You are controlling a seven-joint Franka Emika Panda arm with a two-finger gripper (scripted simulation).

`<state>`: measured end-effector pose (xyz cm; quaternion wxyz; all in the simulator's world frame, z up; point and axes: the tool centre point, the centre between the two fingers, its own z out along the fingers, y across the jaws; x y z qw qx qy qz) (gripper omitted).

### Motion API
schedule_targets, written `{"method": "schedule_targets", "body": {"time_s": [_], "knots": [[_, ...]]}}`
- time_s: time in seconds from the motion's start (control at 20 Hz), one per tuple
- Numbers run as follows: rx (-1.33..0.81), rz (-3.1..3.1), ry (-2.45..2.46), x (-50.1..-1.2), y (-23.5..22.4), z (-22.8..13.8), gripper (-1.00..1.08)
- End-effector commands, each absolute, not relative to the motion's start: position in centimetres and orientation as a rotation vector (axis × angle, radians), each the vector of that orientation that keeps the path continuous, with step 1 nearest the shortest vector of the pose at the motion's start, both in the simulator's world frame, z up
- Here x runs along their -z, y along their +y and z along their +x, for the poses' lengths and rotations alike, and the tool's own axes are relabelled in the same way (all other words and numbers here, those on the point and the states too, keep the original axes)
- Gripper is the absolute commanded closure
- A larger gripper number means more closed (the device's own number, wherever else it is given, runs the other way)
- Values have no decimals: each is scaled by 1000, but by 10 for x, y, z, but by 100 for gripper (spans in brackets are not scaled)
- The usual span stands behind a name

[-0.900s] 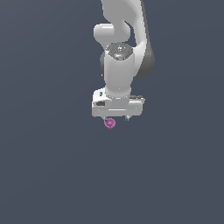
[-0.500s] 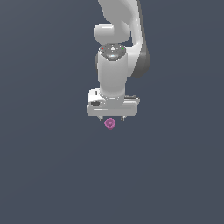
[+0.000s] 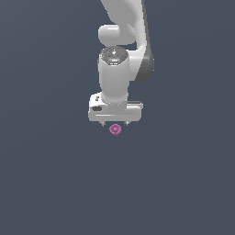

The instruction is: Pick up the object and move it to a goal position.

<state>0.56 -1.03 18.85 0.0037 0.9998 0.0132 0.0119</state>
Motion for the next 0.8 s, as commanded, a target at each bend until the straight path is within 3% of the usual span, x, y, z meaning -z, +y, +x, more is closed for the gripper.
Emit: {"method": "schedule_targets", "body": {"time_s": [0.0, 0.75], "knots": [[-34, 3133, 70, -184, -11, 4, -92], [-9, 3092, 517, -119, -12, -31, -92]]}}
